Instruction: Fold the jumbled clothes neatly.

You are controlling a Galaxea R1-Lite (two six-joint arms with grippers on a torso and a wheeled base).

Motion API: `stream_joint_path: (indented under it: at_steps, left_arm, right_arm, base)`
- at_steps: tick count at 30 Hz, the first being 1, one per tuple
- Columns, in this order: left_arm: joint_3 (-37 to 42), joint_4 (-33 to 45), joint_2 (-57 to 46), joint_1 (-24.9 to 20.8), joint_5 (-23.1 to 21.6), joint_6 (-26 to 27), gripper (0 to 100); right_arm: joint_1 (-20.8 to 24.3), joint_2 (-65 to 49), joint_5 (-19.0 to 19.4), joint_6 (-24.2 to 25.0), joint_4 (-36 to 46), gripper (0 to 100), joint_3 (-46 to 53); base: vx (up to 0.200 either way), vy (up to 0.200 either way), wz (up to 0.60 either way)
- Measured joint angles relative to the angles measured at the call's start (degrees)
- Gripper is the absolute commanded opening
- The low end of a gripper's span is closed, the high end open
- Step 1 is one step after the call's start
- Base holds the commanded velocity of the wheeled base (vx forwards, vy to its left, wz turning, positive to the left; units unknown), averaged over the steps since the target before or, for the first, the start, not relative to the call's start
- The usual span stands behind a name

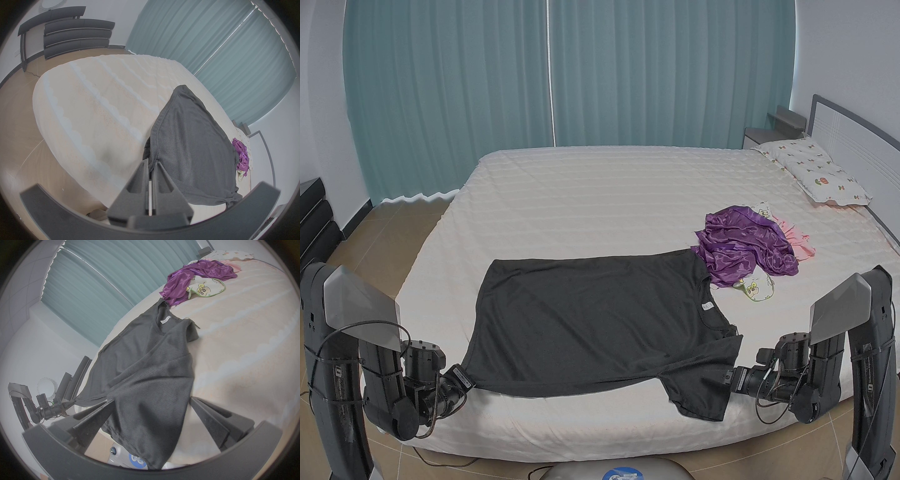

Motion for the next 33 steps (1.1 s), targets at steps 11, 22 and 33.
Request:
stream_joint_path:
  at_steps: [11, 22, 33]
  left_arm:
    - [0.00, -0.02, 0.05, 0.00, 0.02, 0.02, 0]
    - [0.57, -2.35, -0.28, 0.02, 0.61, 0.33, 0]
    - [6.25, -8.64, -0.48, 0.12, 3.25, 5.56, 0]
  right_arm:
    - [0.07, -0.13, -0.07, 0.30, 0.07, 0, -0.17]
    - [-3.34, -4.67, 1.23, 0.74, 0.02, 0, 5.91]
    - [-5.63, -10.29, 3.69, -1.76, 0.02, 0, 14.15]
  base:
    - [0.000, 0.000, 0.00]
    - [0.000, 0.000, 0.00]
    - [0.000, 0.000, 0.00]
